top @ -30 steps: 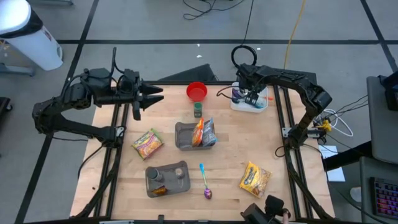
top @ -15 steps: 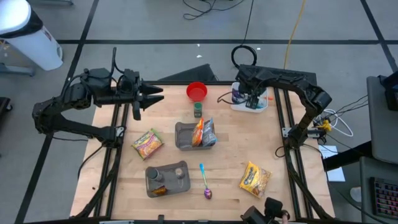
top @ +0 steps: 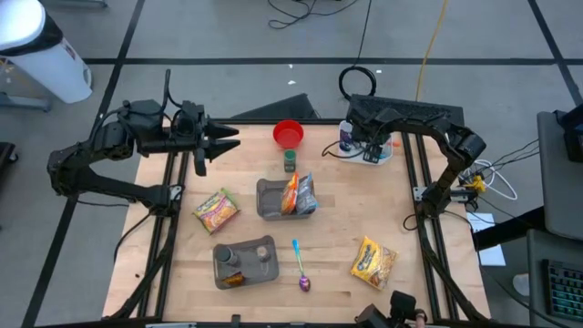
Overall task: Pick & Place Food Item
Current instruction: Put the orange spoon into the white bin
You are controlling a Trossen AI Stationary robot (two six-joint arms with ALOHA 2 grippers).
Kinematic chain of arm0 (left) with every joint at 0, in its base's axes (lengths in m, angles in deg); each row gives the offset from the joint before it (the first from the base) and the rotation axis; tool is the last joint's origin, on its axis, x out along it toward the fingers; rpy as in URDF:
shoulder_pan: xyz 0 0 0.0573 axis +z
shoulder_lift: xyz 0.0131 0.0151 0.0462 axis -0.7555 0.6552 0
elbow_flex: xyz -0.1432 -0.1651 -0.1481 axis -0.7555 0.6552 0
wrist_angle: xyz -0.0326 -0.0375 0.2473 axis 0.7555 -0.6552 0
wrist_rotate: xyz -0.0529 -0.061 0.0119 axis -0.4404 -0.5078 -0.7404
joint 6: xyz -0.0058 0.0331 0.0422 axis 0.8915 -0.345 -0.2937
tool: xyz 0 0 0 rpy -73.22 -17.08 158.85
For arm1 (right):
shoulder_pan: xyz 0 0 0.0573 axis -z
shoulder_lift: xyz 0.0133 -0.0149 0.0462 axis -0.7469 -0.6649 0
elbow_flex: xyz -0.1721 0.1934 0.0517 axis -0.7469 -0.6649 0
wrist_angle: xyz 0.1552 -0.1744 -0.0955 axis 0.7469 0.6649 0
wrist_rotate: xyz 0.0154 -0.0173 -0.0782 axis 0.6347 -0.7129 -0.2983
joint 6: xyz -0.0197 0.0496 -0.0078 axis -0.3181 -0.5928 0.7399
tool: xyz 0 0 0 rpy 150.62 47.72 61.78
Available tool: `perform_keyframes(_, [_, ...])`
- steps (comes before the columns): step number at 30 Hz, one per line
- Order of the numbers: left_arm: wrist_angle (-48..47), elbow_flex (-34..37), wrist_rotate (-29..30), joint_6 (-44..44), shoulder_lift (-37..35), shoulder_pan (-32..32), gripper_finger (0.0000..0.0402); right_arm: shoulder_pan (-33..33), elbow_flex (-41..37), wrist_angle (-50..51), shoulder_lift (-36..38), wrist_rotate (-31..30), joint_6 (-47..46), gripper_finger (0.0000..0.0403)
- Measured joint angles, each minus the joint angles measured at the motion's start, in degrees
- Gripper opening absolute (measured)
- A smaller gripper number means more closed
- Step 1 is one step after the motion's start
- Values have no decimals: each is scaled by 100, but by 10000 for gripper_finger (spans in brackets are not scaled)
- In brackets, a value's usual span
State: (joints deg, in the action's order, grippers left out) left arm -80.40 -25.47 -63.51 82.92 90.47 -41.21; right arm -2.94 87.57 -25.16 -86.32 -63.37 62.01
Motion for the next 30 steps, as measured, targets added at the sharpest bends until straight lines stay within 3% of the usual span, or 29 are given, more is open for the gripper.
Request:
perform_keyframes(5, [1,0,0,11,0,0,168,0,-13,-63,-1,-148,-48,137])
perform_keyframes(12, [2,1,0,127,0,0,168,0,-13,-182,-1,-125,-57,17])
perform_keyframes(30, [2,2,0,164,0,0,168,-8,-10,-283,79,-96,-453,1])
